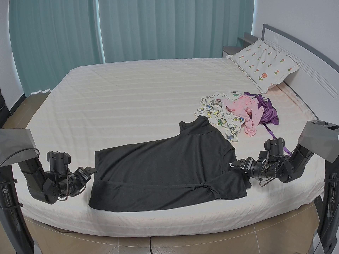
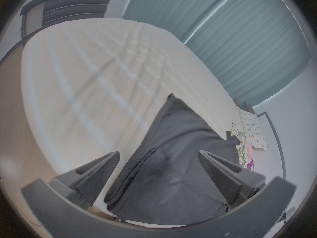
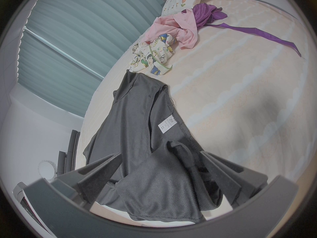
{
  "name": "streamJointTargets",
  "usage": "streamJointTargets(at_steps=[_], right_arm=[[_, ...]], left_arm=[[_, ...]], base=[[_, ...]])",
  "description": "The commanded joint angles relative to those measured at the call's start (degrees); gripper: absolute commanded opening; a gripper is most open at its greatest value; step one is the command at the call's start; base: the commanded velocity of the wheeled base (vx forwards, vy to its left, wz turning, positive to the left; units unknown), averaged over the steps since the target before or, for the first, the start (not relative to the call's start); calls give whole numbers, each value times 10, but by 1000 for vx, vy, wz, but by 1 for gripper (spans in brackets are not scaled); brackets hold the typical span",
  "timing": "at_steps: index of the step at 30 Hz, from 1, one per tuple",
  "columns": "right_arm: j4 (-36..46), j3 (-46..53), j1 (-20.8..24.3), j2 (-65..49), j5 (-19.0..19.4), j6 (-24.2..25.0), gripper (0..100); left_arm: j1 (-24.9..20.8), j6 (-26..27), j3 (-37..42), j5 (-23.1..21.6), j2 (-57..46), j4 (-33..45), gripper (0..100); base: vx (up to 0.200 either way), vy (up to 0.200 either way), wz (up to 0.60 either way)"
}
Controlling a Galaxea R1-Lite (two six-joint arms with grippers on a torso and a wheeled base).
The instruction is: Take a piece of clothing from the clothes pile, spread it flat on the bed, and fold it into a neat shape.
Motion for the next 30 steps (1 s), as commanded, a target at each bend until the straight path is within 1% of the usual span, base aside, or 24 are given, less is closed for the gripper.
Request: streamJointTargets(at_steps=[1, 2, 3, 4, 6, 7, 8, 10, 13, 21, 24, 25, 28, 30], right_arm=[[-20, 28, 3, -8, -5, 4, 100], [-29, 40, 2, -12, -5, 3, 100], [-29, 40, 2, -12, -5, 3, 100], [-40, 51, 0, -18, -5, 2, 100], [-52, 61, -2, -24, -5, 2, 100], [-52, 61, -2, -24, -5, 2, 100], [-52, 65, 0, -26, -5, 2, 100], [-52, 69, 3, -24, -5, -1, 100], [-53, 72, 4, -24, -5, -1, 100], [-64, 78, 4, -21, -5, -1, 100], [-64, 77, 5, -23, -5, -2, 100], [-65, 77, 7, -23, -5, -3, 100], [-65, 78, 8, -26, -6, -8, 100], [-65, 79, 5, -29, -6, -19, 100]], left_arm=[[-8, 26, -54, -14, 20, 3, 100], [-14, 41, -61, -21, 25, 3, 100], [-14, 41, -61, -21, 25, 3, 100], [-24, 77, -65, -39, 38, 3, 100], [-31, 109, -66, -44, 49, 3, 100], [-31, 109, -66, -44, 49, 3, 100], [-35, 155, -69, -45, 68, -1, 100], [-35, 181, -72, -44, 78, -1, 100], [-35, 191, -72, -45, 89, -3, 100], [-40, 192, -87, -49, 109, -4, 100], [-41, 193, -92, -43, 112, -4, 100], [-41, 193, -94, -42, 114, -3, 0], [-40, 193, -92, -37, 116, -2, 0], [-40, 193, -89, -23, 115, -2, 0]], base=[[0, 0, 0], [0, 0, 0], [0, 0, 0], [0, 0, 0], [0, 0, 0], [0, 0, 0], [0, 0, 0], [0, 0, 0], [0, 0, 0], [0, 0, 0], [0, 0, 0], [0, 0, 0], [0, 0, 0], [0, 0, 0]])
